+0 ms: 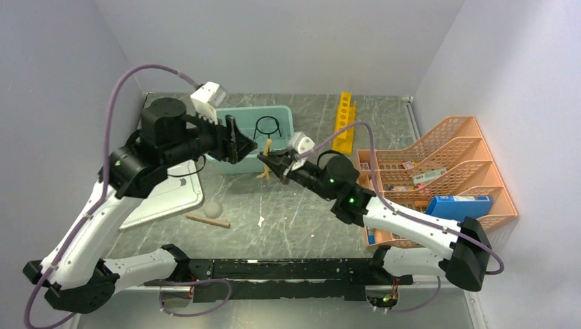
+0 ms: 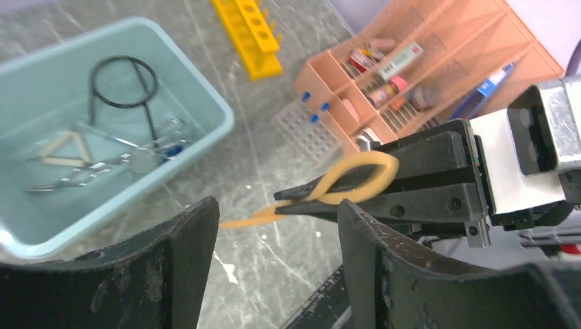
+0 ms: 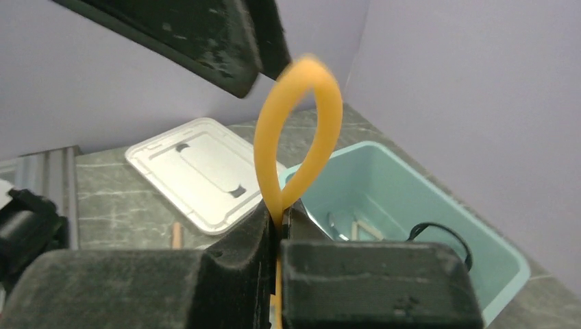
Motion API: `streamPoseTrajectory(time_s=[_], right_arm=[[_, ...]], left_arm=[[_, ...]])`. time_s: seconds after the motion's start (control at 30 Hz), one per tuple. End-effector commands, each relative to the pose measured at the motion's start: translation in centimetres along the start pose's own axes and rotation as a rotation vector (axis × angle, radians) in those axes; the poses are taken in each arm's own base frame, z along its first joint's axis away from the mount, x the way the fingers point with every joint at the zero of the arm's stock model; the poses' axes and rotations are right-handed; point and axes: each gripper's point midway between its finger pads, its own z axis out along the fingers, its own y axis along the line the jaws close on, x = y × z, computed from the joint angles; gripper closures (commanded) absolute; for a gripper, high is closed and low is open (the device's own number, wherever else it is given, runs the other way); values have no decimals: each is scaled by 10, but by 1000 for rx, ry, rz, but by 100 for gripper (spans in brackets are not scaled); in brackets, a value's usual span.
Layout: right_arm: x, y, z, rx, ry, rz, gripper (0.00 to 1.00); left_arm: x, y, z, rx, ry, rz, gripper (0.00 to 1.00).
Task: Organize the chemistry lab equipment
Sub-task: Place the chemistry item in the storage box.
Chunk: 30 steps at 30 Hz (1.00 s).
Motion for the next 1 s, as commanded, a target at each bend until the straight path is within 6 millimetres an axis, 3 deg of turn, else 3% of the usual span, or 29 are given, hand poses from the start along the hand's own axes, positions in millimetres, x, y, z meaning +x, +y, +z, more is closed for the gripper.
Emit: streamPoseTrajectory(time_s=[0.0,0.2,0.43,0.63,0.8,0.97], right_arm=[[1,-17,22,4,94,-123,100],[12,-38,51,-27,180,-224,100],[54,-64,77,-131,386,-303,100],[97,-89,88,-184,570,-388,100],[150,-92,88,-291,790,-397,100],[184,-98,84,-316,934,-405,100]], left_arm=[[-25,25,-41,-177,-105,103,32],[-21,52,-73,-331,-147,150,33],[3,76,-91,-434,-133,169,34],[17,78,-93,-424,-116,168,34],[27,81,-91,-422,-87,180,34],[30,81,-91,-414,-86,195,34]])
